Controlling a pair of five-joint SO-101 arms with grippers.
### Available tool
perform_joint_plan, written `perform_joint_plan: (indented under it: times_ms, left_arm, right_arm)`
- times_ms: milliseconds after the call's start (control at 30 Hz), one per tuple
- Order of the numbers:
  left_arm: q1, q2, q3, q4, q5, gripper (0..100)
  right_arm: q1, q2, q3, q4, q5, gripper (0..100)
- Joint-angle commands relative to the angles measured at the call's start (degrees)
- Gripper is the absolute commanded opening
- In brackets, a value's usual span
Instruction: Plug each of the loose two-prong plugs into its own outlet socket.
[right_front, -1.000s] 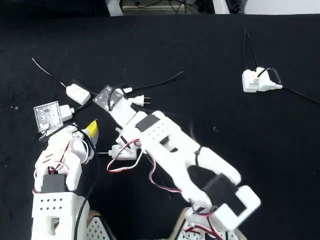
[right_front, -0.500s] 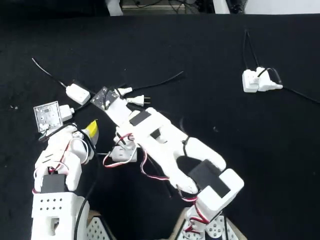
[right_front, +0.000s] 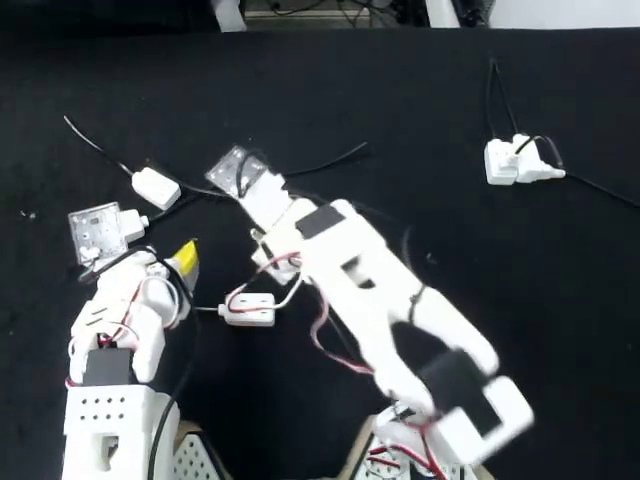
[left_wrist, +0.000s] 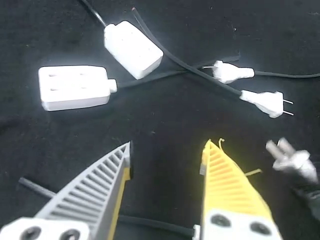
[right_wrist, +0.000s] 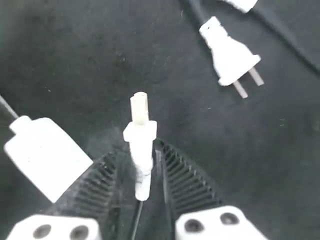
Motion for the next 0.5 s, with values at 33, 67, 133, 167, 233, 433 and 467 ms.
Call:
perform_joint_plan:
  times_ms: [33,67,133,167,233,433,467]
  left_arm:
    - [5.0,-0.3,-3.7,0.0,0.2,23]
    - [5.3,-0.3,-3.7,-0.7,0.2,23]
    - [5.3,-0.3,-3.5,-2.4,0.2,23]
    - [5.3,-0.3,-3.5,-3.0,0.2,23]
    - [5.3,-0.3,-3.7,-3.4,0.4,23]
    - [5.3,-0.4,-8.0,-1.3,0.7,23]
    - [5.4,-0.4,-9.0,-0.3,0.7,23]
  right_arm:
    - [-4.7,-12.7,3.1,0.3,0.4,1.1]
    - [-5.6,-14.5,4.4,0.2,0.4,1.1]
    - [-6.9,-17.6,7.1,-1.4,0.3,1.1]
    - [-7.1,-18.9,8.6,-2.6,0.3,1.1]
    - [-7.2,-20.2,11.2,-5.1,0.4,1.1]
    - [-7.0,-20.4,16.0,-9.9,0.4,1.1]
    - [-7.0,-20.4,16.4,-10.6,0.4,1.1]
